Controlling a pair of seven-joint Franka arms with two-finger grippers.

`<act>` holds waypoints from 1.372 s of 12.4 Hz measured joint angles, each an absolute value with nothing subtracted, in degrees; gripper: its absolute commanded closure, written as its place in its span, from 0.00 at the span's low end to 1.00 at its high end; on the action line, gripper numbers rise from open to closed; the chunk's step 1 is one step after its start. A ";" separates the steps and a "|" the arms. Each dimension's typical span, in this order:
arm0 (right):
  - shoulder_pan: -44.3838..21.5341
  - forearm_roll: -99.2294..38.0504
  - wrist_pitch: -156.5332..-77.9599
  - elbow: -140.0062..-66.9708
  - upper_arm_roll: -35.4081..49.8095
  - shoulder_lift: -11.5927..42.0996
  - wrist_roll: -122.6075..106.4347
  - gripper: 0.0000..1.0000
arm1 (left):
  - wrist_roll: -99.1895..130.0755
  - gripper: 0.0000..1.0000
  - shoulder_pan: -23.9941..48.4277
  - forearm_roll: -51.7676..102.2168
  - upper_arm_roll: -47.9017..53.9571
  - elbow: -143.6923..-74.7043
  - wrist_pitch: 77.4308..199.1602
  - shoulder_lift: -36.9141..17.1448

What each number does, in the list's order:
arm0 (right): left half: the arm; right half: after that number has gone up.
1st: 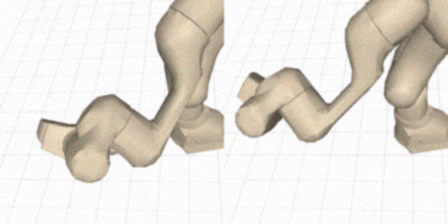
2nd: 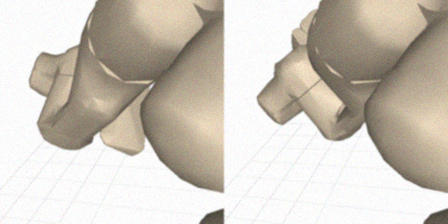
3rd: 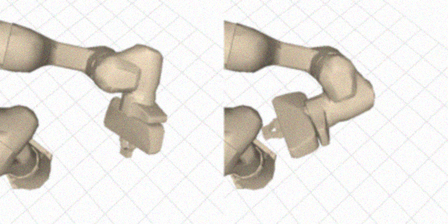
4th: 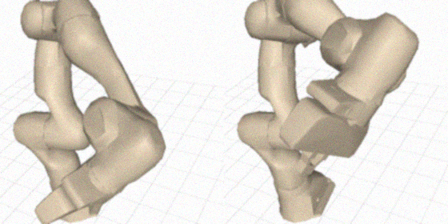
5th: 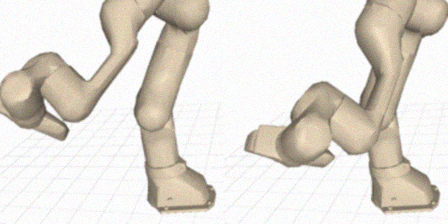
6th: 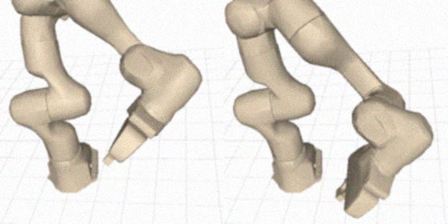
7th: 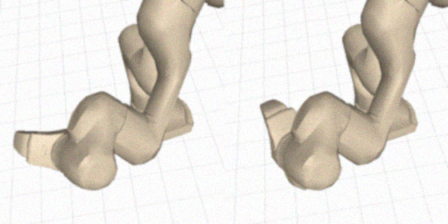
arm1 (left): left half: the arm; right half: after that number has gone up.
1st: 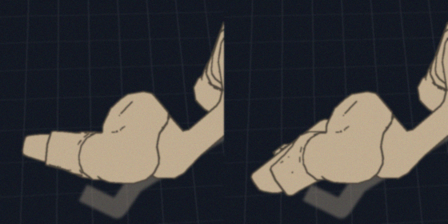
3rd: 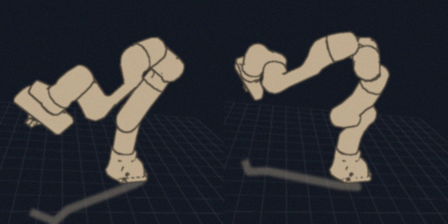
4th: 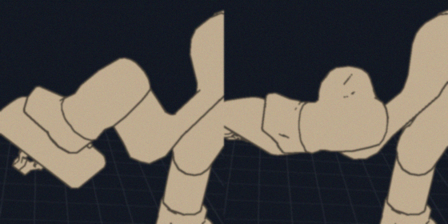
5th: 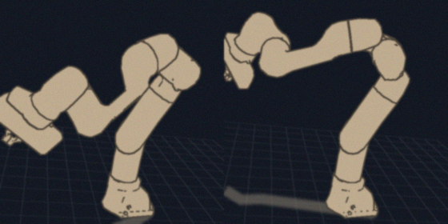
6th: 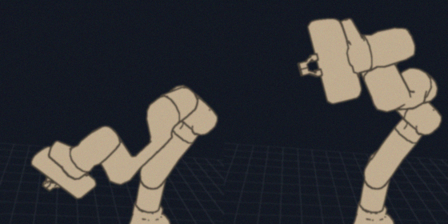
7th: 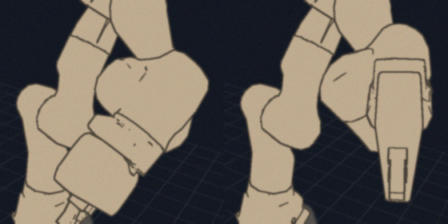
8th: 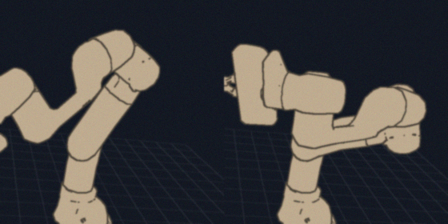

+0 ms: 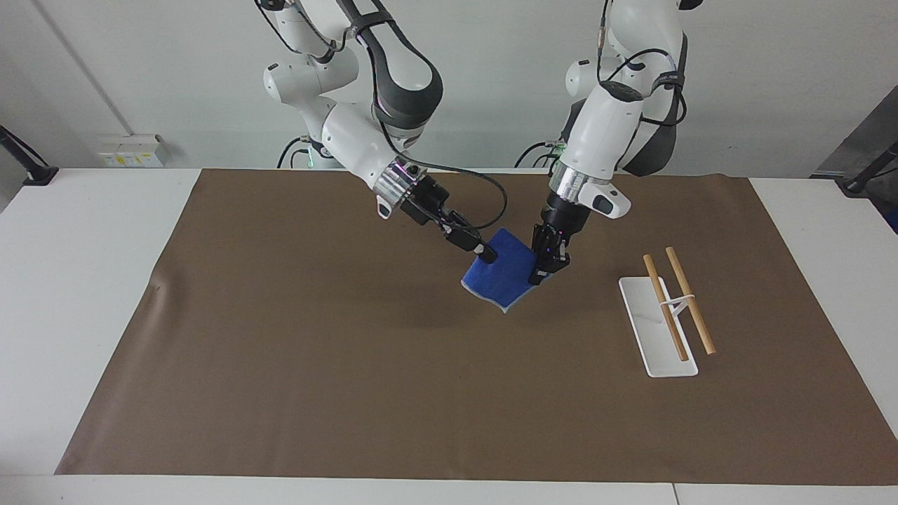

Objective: Right arm passes towel to left arm to hang
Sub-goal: 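Grasp the towel with the left gripper beside the right gripper, then open the right gripper and withdraw while the left gripper holds the towel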

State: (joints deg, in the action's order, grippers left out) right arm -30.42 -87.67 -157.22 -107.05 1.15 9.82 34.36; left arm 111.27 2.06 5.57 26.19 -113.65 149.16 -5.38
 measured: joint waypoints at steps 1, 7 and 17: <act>-30.41 -87.67 -157.30 -107.06 1.12 9.82 34.31 0.00 | 111.02 1.00 2.02 5.57 26.12 -113.65 149.53 -5.39; -28.21 -70.92 -159.75 -110.74 0.43 9.93 16.65 0.00 | 100.75 1.00 1.82 5.62 23.58 -111.91 153.83 -6.86; -7.92 -5.64 -134.73 -105.34 0.04 9.86 4.22 0.00 | 70.54 1.00 0.90 5.62 9.38 -107.76 147.30 -9.13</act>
